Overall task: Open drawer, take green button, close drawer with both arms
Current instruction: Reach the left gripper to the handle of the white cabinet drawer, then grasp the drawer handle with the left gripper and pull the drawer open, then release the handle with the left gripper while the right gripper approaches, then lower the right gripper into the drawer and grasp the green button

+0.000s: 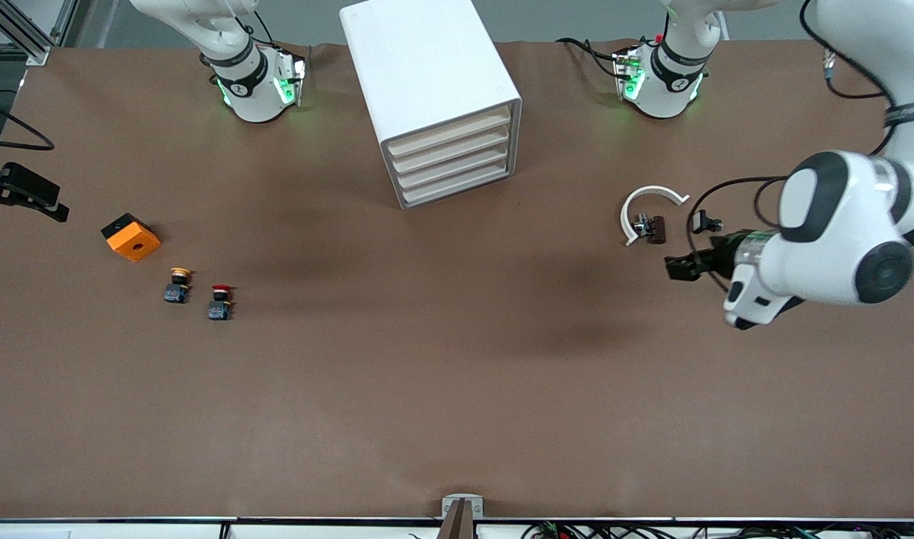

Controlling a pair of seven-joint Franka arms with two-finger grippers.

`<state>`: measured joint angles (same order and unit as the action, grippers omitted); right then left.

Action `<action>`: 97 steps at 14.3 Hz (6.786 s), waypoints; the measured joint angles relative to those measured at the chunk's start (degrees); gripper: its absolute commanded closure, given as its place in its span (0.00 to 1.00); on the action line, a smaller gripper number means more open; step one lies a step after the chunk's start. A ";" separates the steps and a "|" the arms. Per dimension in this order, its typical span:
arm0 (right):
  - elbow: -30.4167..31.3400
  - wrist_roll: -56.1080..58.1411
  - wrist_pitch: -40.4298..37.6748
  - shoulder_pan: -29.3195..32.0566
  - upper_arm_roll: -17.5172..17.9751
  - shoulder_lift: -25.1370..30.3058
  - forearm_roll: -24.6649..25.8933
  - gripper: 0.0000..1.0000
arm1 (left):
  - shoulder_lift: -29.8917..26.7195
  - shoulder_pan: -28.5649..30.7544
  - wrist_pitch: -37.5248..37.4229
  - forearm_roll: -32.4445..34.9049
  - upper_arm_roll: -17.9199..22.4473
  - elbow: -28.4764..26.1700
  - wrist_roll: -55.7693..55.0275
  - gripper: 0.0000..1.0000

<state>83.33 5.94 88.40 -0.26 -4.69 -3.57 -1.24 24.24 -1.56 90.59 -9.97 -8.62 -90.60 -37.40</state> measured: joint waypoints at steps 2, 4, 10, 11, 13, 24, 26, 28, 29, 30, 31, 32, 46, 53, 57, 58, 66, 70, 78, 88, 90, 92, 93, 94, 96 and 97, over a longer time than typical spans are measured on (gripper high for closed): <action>-0.05 0.00 -0.01 0.00 0.00 -0.02 0.00 0.00 | 4.01 -3.49 3.43 -2.71 -0.12 0.19 -10.26 0.00; -0.08 0.00 -0.01 0.00 0.02 -0.02 0.00 0.00 | 7.78 -6.88 6.21 -4.99 -0.16 0.35 -17.74 0.00; -0.12 0.00 -0.05 0.00 0.03 -0.03 0.00 0.00 | 15.97 -13.91 12.99 -16.32 -0.18 0.76 -37.52 0.00; -0.12 0.00 -0.05 0.00 0.05 -0.04 0.00 0.00 | 16.71 -15.11 14.05 -18.70 -0.18 0.82 -41.45 0.00; -0.12 0.00 -0.05 0.00 0.08 -0.04 0.00 0.00 | 18.06 -17.87 16.18 -22.82 -0.20 0.87 -50.78 0.00; -0.13 0.00 -0.06 0.00 0.10 -0.06 0.00 0.00 | 23.95 -27.43 9.22 -35.83 -0.23 0.79 -81.74 0.00; -0.13 0.00 -0.06 0.00 0.11 -0.06 0.00 0.00 | 24.33 -27.83 5.79 -37.69 -0.24 0.79 -81.76 0.05; -0.13 0.00 -0.06 0.00 0.11 -0.06 0.00 0.00 | 24.48 -28.77 4.30 -39.35 -0.26 0.77 -81.82 0.21; -0.13 0.00 -0.06 0.00 0.11 -0.06 0.00 0.00 | 24.59 -29.42 3.92 -40.10 -0.26 0.77 -81.88 0.28; -0.13 0.00 -0.06 0.00 0.11 -0.06 0.00 0.00 | 24.74 -29.98 3.61 -40.98 -0.26 0.76 -82.03 0.33; -0.12 0.00 -0.06 0.00 0.11 -0.07 0.00 0.00 | 24.93 -30.37 3.06 -41.90 -0.26 0.76 -82.38 0.39; -0.12 0.00 -0.06 0.00 0.11 -0.06 0.00 0.00 | 25.15 -30.56 2.40 -42.74 -0.26 0.76 -82.77 0.43; -0.12 0.03 -0.15 -0.53 0.62 -0.14 0.00 0.00 | 26.18 -29.73 0.60 -43.68 0.07 0.98 -86.00 1.00; -0.13 -0.01 0.00 -4.49 0.80 -0.88 0.03 0.00 | 26.25 -24.51 0.74 -43.68 0.55 2.06 -86.02 1.00; -0.12 -3.06 0.10 -6.56 0.82 -2.13 0.03 0.00 | 26.29 -23.51 0.99 -43.68 1.92 3.40 -85.94 1.00; -0.12 -5.90 0.05 -7.56 0.85 -2.36 0.01 0.00 | 26.29 -23.48 1.00 -43.68 2.64 3.87 -85.94 1.00; -0.06 -39.30 -1.90 -23.07 1.29 -3.28 0.01 0.00 | 26.36 -23.13 1.53 -43.82 6.93 6.61 -85.37 0.00; 0.10 -57.56 -1.27 -31.60 1.37 -5.57 0.01 0.00 | 26.37 -21.44 1.53 -43.82 7.48 8.09 -85.01 0.00; 0.40 -84.02 9.38 -45.00 1.40 -15.79 0.02 0.00 | 24.56 -19.64 1.40 -23.34 7.55 16.38 -84.81 0.00; 3.59 -97.05 28.49 -51.82 1.37 -29.37 -1.91 0.00 | 20.07 -17.28 1.33 -2.89 13.68 19.33 -68.49 0.00; 3.61 -97.31 28.73 -51.88 1.29 -30.20 -4.08 0.00 | 18.77 -17.23 1.33 -0.18 14.36 19.38 -63.17 0.00; 4.00 -97.44 28.65 -51.87 1.11 -30.30 -5.39 0.00 | 17.43 -17.27 1.34 3.14 14.39 19.45 -59.08 0.00; 4.41 -97.56 28.62 -51.86 1.04 -30.31 -5.66 0.00 | 16.76 -17.28 1.34 4.68 14.39 19.48 -56.89 0.00; 4.95 -97.63 28.59 -51.84 0.95 -30.31 -6.47 0.00 | 16.16 -17.28 1.34 5.83 14.39 19.48 -53.87 0.00; 5.96 -97.65 28.57 -51.82 0.80 -30.32 -9.28 0.00 | 15.28 -17.23 1.33 6.93 14.40 19.47 -44.06 0.00; 6.24 -97.65 28.61 -51.84 0.81 -30.32 -10.01 0.00 | 14.81 -17.13 1.33 7.09 14.42 19.45 -38.66 0.00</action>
<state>89.56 -91.71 117.01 -52.10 -3.88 -33.88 -11.25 39.05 -18.69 91.92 -2.88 5.80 -71.15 -76.06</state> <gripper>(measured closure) 0.000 0.000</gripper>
